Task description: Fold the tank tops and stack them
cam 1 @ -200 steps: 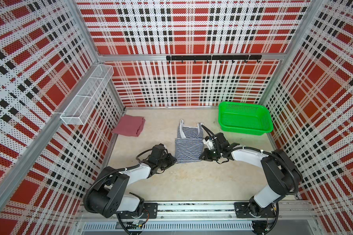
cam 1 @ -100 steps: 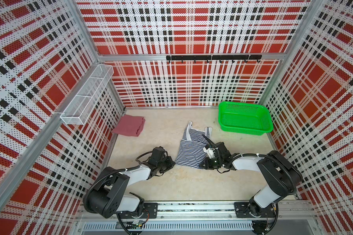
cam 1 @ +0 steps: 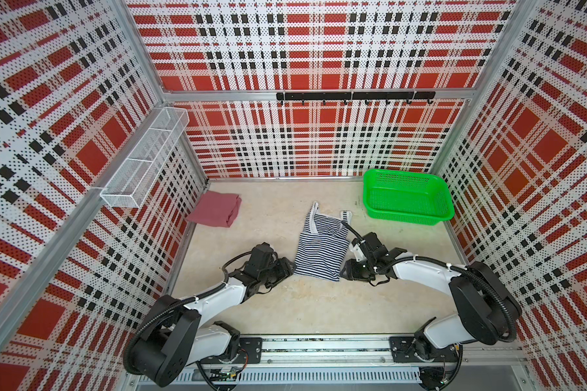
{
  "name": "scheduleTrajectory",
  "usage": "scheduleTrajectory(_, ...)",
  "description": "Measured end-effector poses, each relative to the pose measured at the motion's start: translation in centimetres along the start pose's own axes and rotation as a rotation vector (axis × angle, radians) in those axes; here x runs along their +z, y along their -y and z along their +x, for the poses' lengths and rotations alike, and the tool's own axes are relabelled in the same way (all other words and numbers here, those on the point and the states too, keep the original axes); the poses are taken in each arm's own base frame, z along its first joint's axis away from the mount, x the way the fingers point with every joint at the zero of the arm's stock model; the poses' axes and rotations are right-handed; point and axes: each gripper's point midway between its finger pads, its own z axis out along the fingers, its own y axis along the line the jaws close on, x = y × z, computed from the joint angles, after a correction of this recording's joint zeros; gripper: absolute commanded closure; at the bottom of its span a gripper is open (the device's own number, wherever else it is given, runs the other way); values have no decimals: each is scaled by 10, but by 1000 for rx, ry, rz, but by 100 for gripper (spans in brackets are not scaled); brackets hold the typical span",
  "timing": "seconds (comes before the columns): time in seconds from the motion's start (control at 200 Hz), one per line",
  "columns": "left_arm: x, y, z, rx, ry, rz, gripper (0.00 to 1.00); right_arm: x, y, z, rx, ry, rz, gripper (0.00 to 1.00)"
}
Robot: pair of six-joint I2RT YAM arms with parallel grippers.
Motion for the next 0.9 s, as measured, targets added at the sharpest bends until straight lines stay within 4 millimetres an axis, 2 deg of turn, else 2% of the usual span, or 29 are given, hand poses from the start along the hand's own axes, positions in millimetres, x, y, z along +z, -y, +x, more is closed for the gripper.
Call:
scheduleTrajectory(0.09, 5, -6, 5, -29, -12, -3, 37, 3, -5, 8, 50, -8, -56, 51)
scheduleTrajectory(0.266, 12, 2, 8, -55, -8, 54, 39, 7, -16, 12, 100, -4, -132, 50)
scheduleTrajectory(0.591, 25, 13, 8, -65, -3, 121, 44, 12, -24, 12, 139, 6, -184, 52)
scheduleTrajectory(0.727, 29, 13, 9, -61, -7, 124, 52, 16, -25, 10, 144, 8, -191, 62)
scheduleTrajectory(0.782, 30, 13, 9, -61, -9, 121, 55, 17, -24, 10, 148, 8, -188, 68)
scheduleTrajectory(0.902, 34, 12, 9, -57, -16, 110, 69, 18, -18, 11, 154, 9, -156, 84)
